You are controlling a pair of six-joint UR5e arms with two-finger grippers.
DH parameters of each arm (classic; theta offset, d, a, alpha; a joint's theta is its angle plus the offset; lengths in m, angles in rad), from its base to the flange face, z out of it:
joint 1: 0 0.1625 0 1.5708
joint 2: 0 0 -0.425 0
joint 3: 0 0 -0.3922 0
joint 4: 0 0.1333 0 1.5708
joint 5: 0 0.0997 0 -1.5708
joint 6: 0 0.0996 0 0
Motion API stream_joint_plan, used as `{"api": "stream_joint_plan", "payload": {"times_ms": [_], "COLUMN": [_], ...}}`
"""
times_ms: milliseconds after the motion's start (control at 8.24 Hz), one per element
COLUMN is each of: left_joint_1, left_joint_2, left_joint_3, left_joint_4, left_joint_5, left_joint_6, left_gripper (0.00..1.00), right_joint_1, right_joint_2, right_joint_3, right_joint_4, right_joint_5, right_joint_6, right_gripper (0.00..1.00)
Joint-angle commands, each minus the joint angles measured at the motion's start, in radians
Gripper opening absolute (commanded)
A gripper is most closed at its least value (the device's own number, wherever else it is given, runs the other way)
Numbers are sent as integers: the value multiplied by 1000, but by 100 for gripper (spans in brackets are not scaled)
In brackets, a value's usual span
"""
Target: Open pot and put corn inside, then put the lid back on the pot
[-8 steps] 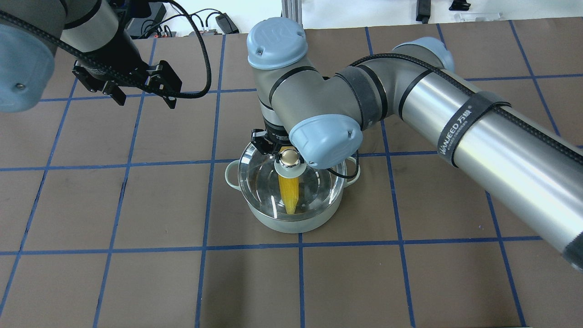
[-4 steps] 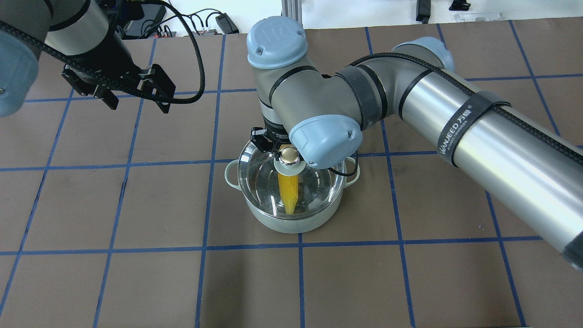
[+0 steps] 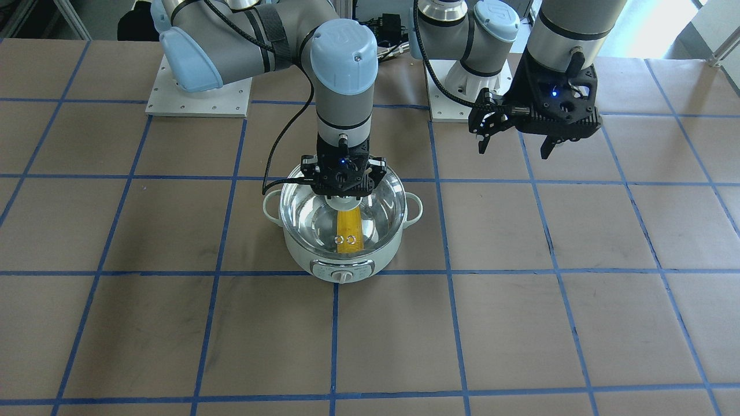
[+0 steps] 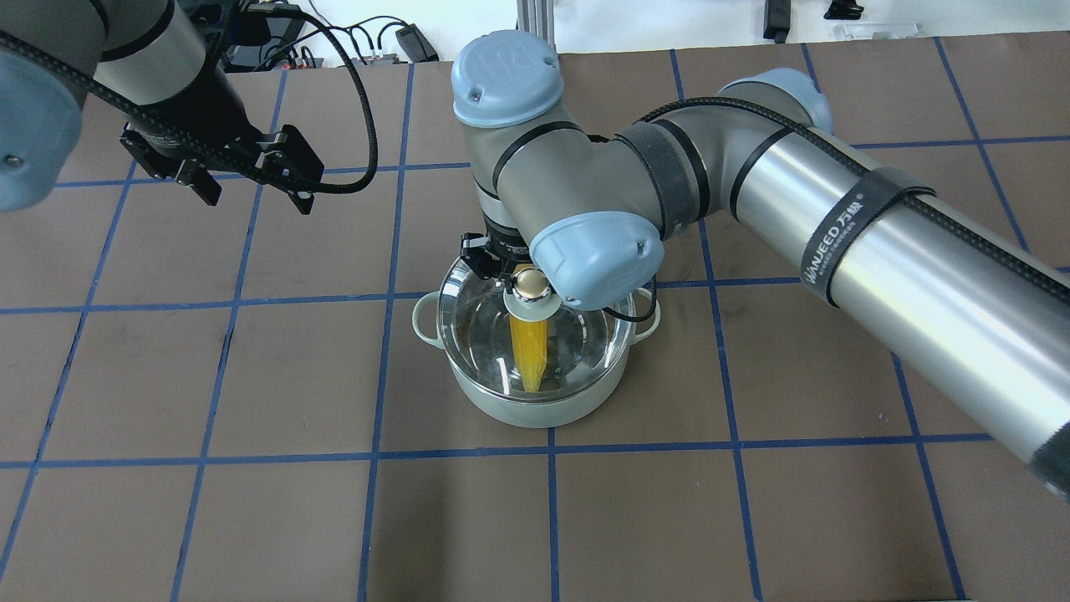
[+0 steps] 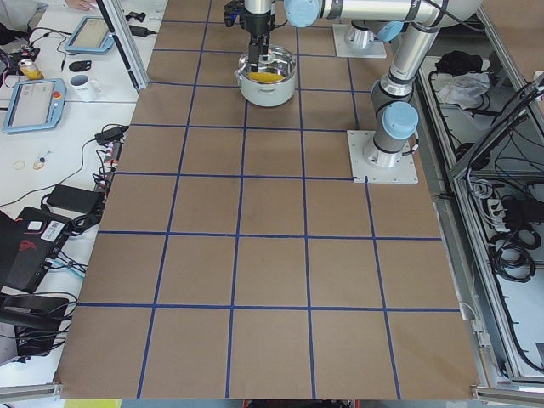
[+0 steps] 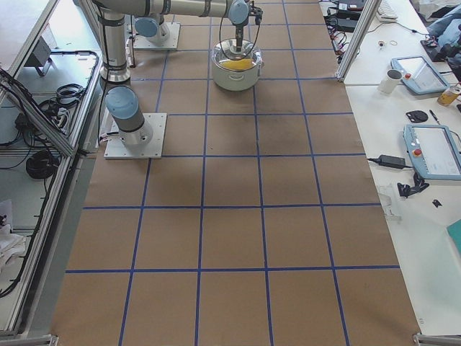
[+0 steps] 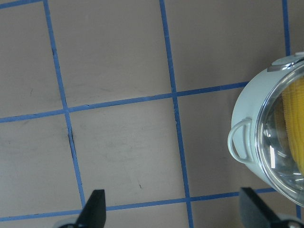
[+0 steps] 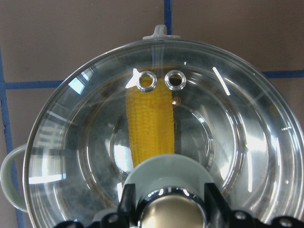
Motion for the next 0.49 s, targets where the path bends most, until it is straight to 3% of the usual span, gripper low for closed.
{"api": "stream_joint_plan", "payload": {"times_ms": [0, 243, 364], "left_joint_1": [0, 0, 0], "left_joint_2": [6, -15, 1], "left_joint_3": [7, -1, 1], "left_joint_4": [-8, -13, -11], "left_joint_5": [6, -8, -6], "left_joint_6": [0, -6, -5], "left_gripper": [100, 100, 100], "right_joint_1": [0, -9, -61], "right_joint_2": [1, -5, -21], "right_joint_3": [0, -17, -29], "right_joint_4": [-1, -3, 3], "right_joint_5": [0, -6, -20], "right_joint_6": [2, -15, -103], "right_gripper": [79, 92, 94]}}
